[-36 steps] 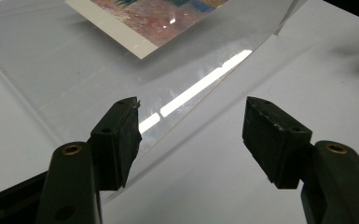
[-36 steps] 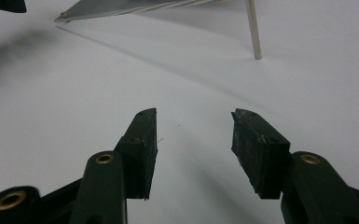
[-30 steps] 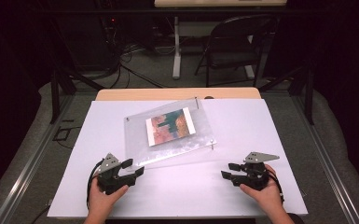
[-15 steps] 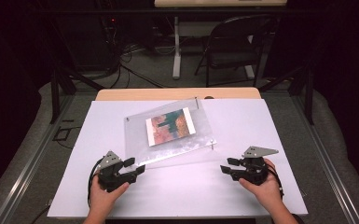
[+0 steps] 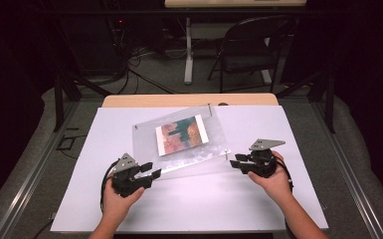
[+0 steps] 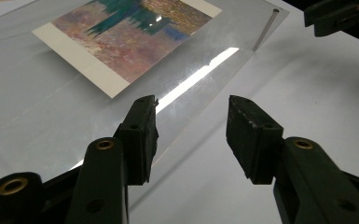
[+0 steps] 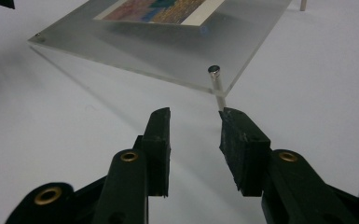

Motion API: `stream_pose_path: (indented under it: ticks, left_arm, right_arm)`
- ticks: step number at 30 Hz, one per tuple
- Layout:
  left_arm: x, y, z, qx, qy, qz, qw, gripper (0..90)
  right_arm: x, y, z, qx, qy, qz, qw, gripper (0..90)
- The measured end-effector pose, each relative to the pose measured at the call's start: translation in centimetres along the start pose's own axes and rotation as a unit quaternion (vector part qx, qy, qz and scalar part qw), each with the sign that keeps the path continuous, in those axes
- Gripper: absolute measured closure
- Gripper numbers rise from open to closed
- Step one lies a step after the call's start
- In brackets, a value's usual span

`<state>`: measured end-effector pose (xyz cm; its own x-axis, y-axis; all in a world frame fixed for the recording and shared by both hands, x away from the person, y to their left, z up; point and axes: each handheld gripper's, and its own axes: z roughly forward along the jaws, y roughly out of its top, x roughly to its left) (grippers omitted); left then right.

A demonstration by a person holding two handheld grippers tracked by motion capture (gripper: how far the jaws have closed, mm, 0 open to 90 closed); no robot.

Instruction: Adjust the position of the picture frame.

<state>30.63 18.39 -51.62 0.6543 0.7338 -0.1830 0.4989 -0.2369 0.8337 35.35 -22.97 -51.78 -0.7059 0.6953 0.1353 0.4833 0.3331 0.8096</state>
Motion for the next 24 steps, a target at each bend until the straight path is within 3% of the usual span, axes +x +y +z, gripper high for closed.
stream_pose_path:
  ticks: [4,8,17,24]
  left_arm:
    - [0.0,-0.3,0.6,0.008,-0.006,-0.001,0.9999,55.9]
    - [-0.1,-0.8,1.0,0.017,-0.011,-0.003,0.9998,57.5]
    - [0.3,-1.4,1.7,0.032,-0.009,-0.011,0.9994,61.0]
    - [0.3,-1.6,1.9,0.036,-0.012,-0.014,0.9992,62.5]
  right_arm:
    - [-0.6,0.3,1.3,0.015,-0.013,-0.004,0.9998,65.8]
    - [-1.1,0.1,2.6,0.029,-0.01,-0.001,0.9995,71.6]
    - [-1.9,-0.3,4.4,0.041,-0.021,0.002,0.9989,71.4]
    - [-1.9,0.1,5.5,0.045,-0.026,-0.011,0.9986,69.1]
